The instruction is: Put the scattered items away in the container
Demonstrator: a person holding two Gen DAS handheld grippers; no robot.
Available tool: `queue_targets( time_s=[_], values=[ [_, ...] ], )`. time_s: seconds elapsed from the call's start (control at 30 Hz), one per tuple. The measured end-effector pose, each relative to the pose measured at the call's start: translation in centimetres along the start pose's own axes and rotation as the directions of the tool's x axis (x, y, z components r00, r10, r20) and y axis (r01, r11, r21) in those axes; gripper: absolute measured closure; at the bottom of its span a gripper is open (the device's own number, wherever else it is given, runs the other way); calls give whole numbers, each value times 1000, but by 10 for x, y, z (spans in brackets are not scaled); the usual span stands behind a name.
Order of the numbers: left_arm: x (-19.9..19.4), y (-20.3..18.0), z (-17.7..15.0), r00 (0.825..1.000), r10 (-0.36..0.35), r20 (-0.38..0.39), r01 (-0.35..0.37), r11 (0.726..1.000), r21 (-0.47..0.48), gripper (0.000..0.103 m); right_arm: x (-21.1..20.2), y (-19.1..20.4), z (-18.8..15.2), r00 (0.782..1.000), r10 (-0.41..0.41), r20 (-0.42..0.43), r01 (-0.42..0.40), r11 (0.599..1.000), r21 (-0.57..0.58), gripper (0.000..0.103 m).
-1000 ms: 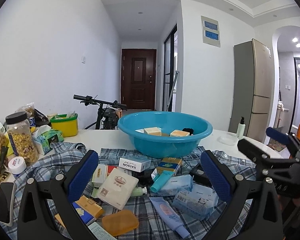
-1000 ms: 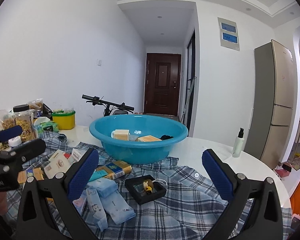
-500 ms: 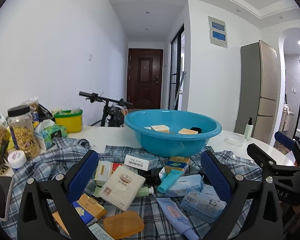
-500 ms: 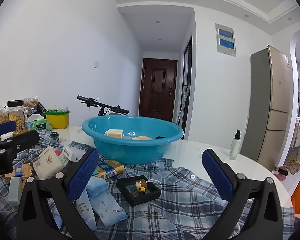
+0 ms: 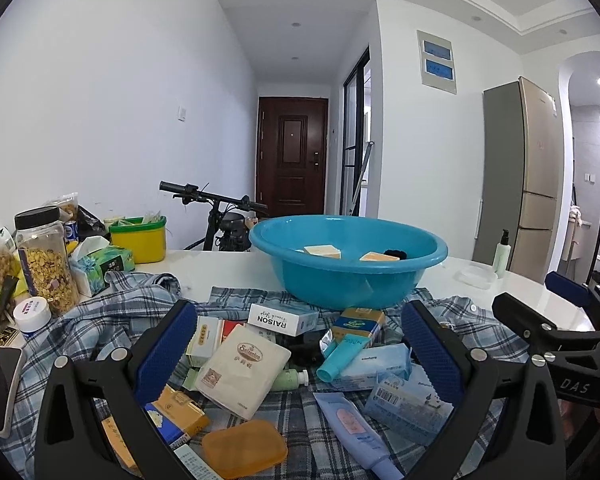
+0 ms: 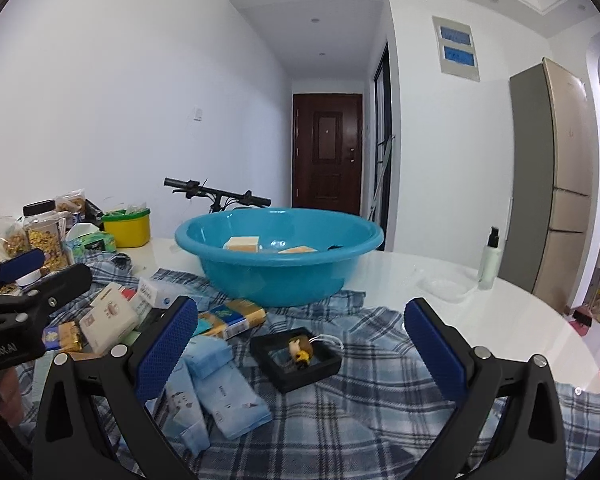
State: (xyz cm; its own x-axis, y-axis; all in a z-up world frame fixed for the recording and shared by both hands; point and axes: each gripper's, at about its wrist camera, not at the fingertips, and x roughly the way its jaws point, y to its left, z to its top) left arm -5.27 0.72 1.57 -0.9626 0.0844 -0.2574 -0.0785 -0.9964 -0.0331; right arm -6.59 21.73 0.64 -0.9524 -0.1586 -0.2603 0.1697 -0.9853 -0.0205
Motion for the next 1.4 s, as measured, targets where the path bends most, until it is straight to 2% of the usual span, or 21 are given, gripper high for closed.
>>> queue_targets(
  time_s=[0.53,0.77,0.9,0.97,1.07,1.17,1.23,1.4],
  values=[
    [10,-5,-11,999,32,-35,-31,999,23,0,3,-2,-5,998,14,-60,-11,999,41,0],
    [9,-6,-11,999,33,-34,-32,999,20,0,23,-31,-10,988,34,-148,-6,983,186,0],
    [10,-5,-11,999,32,-34,-31,999,21,0,26,-42,-14,986,36,-161,4,970,242,0],
    [10,-5,-11,999,32,-36,-31,999,23,0,25,-40,-13,989,17,-145,15,976,219,0],
    [9,-5,-11,999,32,-35,-31,999,22,0,21,-28,-7,995,-31,-95,42,992,119,0],
    [9,-5,-11,999,32,-34,-32,999,22,0,20,-24,-4,998,-11,-57,15,997,72,0],
    [10,-5,-11,999,33,-35,-33,999,21,0,17,-20,-2,999,-52,-15,52,998,32,0],
    [10,-4,-11,999,33,-35,-32,999,22,0,11,-4,-2,1000,-18,19,19,999,-45,0]
  ],
)
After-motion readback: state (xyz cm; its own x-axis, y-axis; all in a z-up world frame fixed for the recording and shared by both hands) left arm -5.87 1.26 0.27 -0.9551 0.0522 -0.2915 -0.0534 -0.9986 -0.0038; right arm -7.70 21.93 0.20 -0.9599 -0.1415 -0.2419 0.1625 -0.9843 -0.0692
